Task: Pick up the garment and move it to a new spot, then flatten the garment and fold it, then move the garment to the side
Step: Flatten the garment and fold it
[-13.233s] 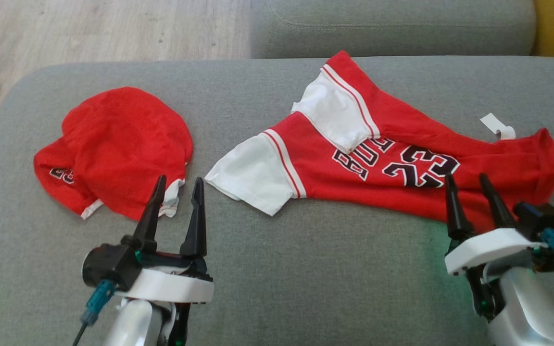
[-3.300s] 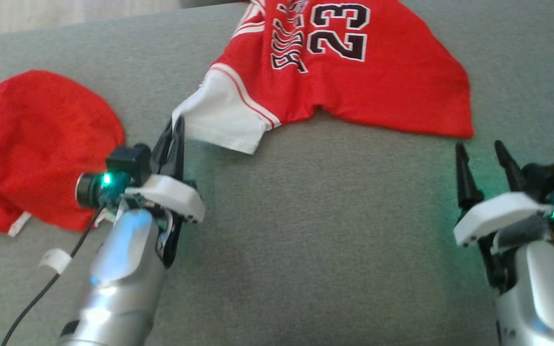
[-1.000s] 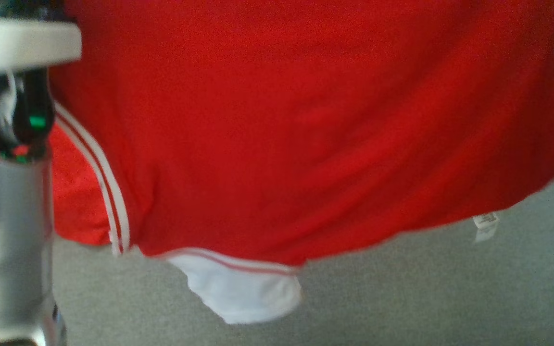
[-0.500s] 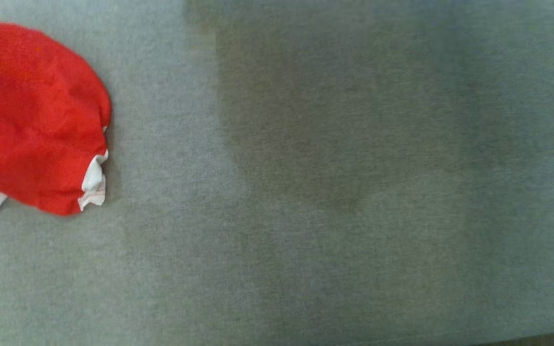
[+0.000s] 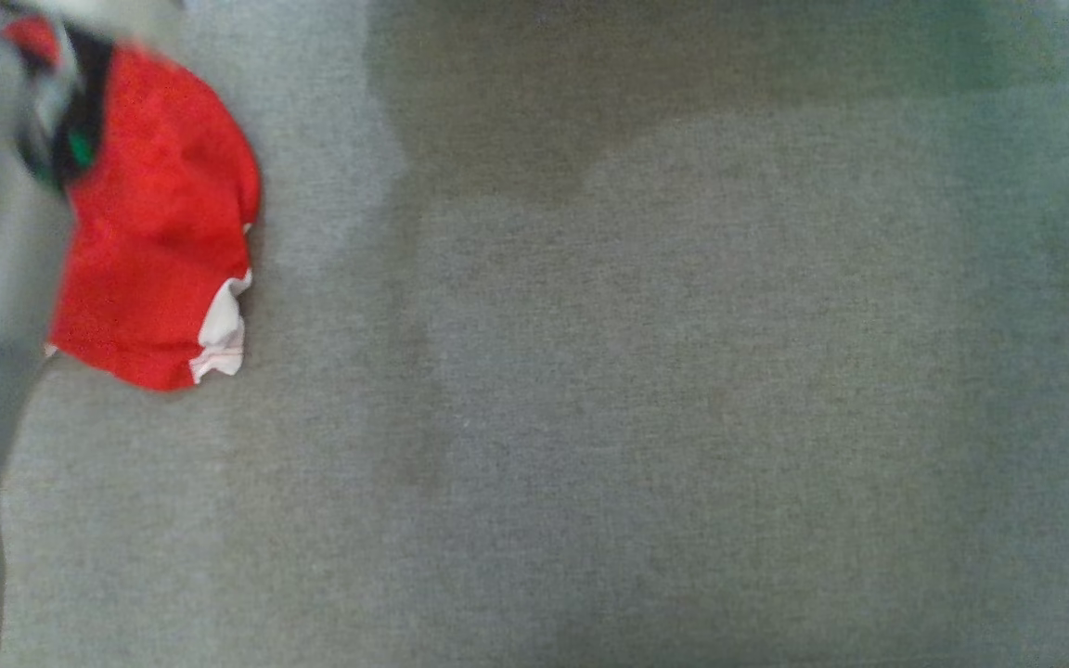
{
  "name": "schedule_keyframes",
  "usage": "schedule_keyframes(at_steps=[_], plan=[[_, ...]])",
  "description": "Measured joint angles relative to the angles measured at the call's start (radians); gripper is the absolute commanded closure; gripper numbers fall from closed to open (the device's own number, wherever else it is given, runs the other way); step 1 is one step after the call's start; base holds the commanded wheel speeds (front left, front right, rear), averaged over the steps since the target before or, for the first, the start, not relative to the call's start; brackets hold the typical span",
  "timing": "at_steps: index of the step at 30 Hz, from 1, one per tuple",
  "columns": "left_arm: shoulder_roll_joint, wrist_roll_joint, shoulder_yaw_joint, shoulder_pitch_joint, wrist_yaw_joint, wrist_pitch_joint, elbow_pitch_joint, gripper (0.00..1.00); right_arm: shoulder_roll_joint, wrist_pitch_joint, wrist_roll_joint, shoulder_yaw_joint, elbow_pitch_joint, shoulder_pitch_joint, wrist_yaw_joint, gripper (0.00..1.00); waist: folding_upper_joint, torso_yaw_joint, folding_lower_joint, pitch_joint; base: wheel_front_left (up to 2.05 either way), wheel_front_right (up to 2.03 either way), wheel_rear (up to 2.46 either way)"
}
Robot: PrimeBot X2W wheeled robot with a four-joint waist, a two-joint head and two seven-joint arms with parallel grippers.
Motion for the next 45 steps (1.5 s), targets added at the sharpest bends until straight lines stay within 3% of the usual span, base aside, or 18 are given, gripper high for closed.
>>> schedule_keyframes(at_steps=[4,10,19,29,38,45], plan=[[0.055,-0.061,-0.103,0.170,0.000,0.021,-0.066,1.00,-0.005,0.061,0.105,0.092,0.081,0.096,0.000,1.00,0.0001,0.010,-0.0002,-0.030,0.00,0.00,0.00],[0.108,-0.115,-0.189,0.378,0.000,0.041,-0.154,1.00,-0.058,0.128,0.260,0.266,0.073,0.219,0.000,1.00,0.0001,0.025,-0.0003,-0.092,0.00,0.00,0.00],[0.193,-0.136,-0.249,0.589,0.011,0.095,-0.301,1.00,-0.181,0.235,0.485,0.530,-0.101,0.401,0.000,1.00,0.0001,0.025,-0.0004,-0.206,0.00,0.00,0.00],[0.265,-0.191,-0.307,0.710,0.033,0.212,-0.499,1.00,-0.333,0.345,0.663,0.773,-0.273,0.447,0.000,1.00,0.0001,0.017,-0.0002,-0.289,0.00,0.00,0.00],[0.310,-0.300,-0.330,0.799,0.046,0.319,-0.640,1.00,-0.451,0.430,0.815,0.933,-0.403,0.481,0.000,1.00,0.0001,0.004,-0.0002,-0.366,0.00,0.00,0.00],[0.356,-0.358,-0.331,0.853,0.090,0.373,-0.745,1.00,-0.515,0.483,0.910,1.001,-0.504,0.484,0.000,1.00,0.0001,-0.009,-0.0002,-0.389,0.00,0.00,0.00]])
